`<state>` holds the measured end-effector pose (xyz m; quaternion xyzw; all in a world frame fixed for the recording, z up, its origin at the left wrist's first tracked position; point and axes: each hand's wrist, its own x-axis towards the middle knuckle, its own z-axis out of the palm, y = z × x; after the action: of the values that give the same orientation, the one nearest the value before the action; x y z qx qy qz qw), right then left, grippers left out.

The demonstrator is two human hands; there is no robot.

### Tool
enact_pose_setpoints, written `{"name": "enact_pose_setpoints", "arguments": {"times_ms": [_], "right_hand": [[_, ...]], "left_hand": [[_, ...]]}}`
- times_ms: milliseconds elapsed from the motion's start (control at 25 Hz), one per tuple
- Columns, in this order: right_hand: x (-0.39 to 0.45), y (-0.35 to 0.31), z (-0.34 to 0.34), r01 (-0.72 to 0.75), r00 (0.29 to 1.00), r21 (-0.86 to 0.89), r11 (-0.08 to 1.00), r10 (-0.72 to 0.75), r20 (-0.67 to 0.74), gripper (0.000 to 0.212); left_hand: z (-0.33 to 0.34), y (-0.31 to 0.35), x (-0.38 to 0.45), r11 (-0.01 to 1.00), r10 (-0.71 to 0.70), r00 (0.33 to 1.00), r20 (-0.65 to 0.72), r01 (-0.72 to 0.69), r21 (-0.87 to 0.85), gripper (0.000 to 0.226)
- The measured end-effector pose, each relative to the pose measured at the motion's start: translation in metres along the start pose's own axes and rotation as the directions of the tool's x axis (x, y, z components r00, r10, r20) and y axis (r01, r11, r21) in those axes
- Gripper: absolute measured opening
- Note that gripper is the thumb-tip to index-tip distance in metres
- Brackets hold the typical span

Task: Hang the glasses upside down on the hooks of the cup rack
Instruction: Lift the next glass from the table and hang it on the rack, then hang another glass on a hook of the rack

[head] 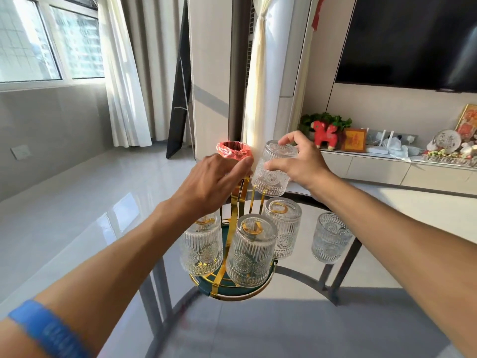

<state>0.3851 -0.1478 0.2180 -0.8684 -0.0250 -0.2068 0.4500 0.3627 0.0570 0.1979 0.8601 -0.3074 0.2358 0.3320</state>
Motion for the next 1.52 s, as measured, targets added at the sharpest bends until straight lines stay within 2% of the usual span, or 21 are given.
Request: {"name": "enact_pose_setpoints", "arguments": {"times_ms": [160,400,520,600,680,760,840,920,1000,1040,1120,1200,1320,1400,1480,1520], "right_hand": [[-0.010,0.008,0.019,0.074,0.990,-0.219,0.973,-0.046,0.134,0.046],[-0.006,0.011,0.032,0.055,0.954,-0.401,0.915,0.070,0.292,0.037],[-0.004,0.006,0.031,0.074,0.952,-0.487,0.870,0.084,0.294,0.032],[-0.002,0.002,0.028,0.054,0.951,-0.495,0.867,0.107,0.291,0.024],[-0.005,0.005,0.020,0.053,0.922,-0.450,0.891,0.129,0.364,0.012],[-0.023,0.005,0.010,0.059,0.887,-0.396,0.917,0.134,0.442,0.031],[-0.060,0.009,-0.009,0.078,0.952,-0.316,0.946,0.024,0.305,0.036],[-0.109,0.020,-0.030,0.115,0.986,-0.247,0.962,-0.080,0.146,0.029],[-0.162,0.036,-0.050,0.098,0.990,-0.218,0.971,-0.073,0.119,0.022],[-0.191,0.046,-0.061,0.070,0.992,-0.225,0.972,-0.043,0.122,0.020],[-0.241,0.061,-0.081,0.042,0.991,-0.283,0.958,-0.005,0.132,0.017],[-0.276,0.073,-0.097,0.052,0.989,-0.372,0.927,0.005,0.150,0.016],[-0.299,0.089,-0.121,0.118,0.991,-0.487,0.865,-0.071,0.113,0.021],[-0.304,0.101,-0.141,0.158,0.987,-0.704,0.692,-0.081,0.141,0.036],[-0.302,0.110,-0.156,0.067,0.991,-0.856,0.513,0.068,0.118,0.056],[-0.300,0.113,-0.161,-0.017,0.982,-0.887,0.461,0.175,0.073,0.064]], "left_hand": [[-0.002,-0.001,-0.002,1.000,0.016,1.000,0.015,-0.017,0.009,0.062],[-0.002,0.003,-0.002,0.999,0.013,1.000,-0.026,-0.012,0.043,0.059],[-0.001,0.006,-0.004,1.000,-0.029,0.999,-0.042,0.029,0.008,0.061],[-0.001,0.002,-0.002,0.999,-0.050,0.999,-0.022,0.050,-0.014,0.066],[0.005,0.004,-0.004,0.997,-0.076,0.997,0.019,0.077,-0.021,0.074],[0.008,0.019,-0.009,0.988,-0.150,0.987,0.060,0.148,0.047,0.076],[0.008,0.043,-0.015,0.963,-0.193,0.977,0.090,0.171,0.209,0.065],[0.016,0.069,-0.028,0.942,-0.115,0.993,0.035,0.098,0.322,0.050],[0.032,0.093,-0.052,0.969,-0.019,0.997,-0.078,0.037,0.243,0.053],[0.046,0.107,-0.070,0.988,-0.025,0.996,-0.085,0.037,0.147,0.055],[0.079,0.137,-0.111,0.990,-0.131,0.991,0.003,0.131,-0.049,0.060],[0.112,0.158,-0.149,0.980,-0.167,0.978,0.124,0.179,-0.088,0.062],[0.146,0.167,-0.185,0.984,-0.171,0.920,0.354,0.141,0.109,0.063],[0.157,0.163,-0.197,0.951,-0.255,0.835,0.488,0.125,0.284,0.061],[0.159,0.158,-0.208,0.929,-0.284,0.771,0.570,0.074,0.363,0.058],[0.159,0.157,-0.213,0.930,-0.270,0.759,0.592,0.048,0.363,0.057]]}}
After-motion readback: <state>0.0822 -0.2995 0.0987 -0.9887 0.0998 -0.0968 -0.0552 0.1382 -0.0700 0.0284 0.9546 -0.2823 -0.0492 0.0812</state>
